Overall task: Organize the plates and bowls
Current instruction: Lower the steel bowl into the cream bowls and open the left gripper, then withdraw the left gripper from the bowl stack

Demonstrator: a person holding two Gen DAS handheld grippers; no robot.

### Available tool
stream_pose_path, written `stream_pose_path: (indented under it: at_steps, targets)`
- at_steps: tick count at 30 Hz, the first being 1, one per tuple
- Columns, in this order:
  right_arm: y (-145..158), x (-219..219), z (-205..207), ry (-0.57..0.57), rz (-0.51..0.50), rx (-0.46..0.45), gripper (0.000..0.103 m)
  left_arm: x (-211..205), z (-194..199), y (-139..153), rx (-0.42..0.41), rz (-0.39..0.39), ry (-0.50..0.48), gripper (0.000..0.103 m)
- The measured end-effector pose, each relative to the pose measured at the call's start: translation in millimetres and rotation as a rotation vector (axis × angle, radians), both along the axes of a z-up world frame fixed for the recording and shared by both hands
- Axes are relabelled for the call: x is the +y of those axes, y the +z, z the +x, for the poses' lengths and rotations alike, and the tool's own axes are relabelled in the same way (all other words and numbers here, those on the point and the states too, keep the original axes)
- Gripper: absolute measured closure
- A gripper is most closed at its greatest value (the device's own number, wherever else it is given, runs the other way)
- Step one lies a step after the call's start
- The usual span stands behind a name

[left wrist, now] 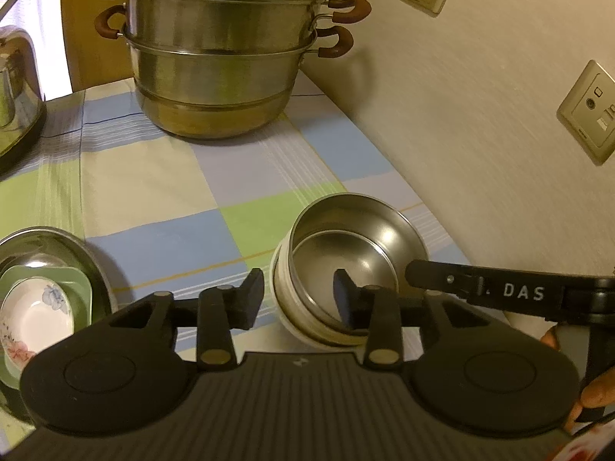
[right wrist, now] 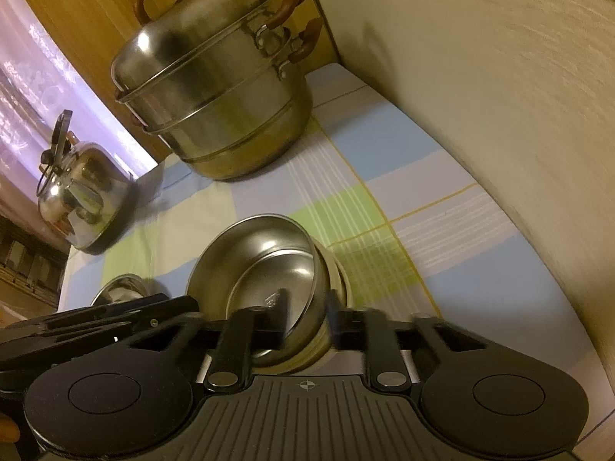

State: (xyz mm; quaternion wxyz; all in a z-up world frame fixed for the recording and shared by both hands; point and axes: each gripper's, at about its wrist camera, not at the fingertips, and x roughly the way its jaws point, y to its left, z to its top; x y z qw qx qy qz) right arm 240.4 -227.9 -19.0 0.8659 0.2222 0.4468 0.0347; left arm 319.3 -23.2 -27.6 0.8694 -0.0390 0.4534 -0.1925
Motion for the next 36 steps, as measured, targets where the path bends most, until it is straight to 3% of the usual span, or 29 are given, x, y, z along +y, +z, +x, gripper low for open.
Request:
stream_pose_path:
  at_steps: [2, 8, 17, 36]
  targets:
    - [1.9, 1.0, -4.7, -0.004, -0.010, -0.015, 0.045, 2.7, -4.4, 1.8, 0.003, -0.002, 0.005, 0.063]
    - [4.7, 3.6, -18.3, 0.004, -0.011, -0.012, 0.039, 14.1, -24.4, 9.5, 0.001, 0.000, 0.024, 0.049]
    - [7.3, 9.9, -49.0, 0.034, -0.008, 0.003, 0.036, 35.3, -60.5, 18.0, 0.006, 0.007, 0.069, 0.038]
    - [11.7, 44.9, -115.7, 0.153, -0.017, 0.020, 0.030, 83.4, -146.1, 18.0, 0.052, 0.021, 0.206, 0.038]
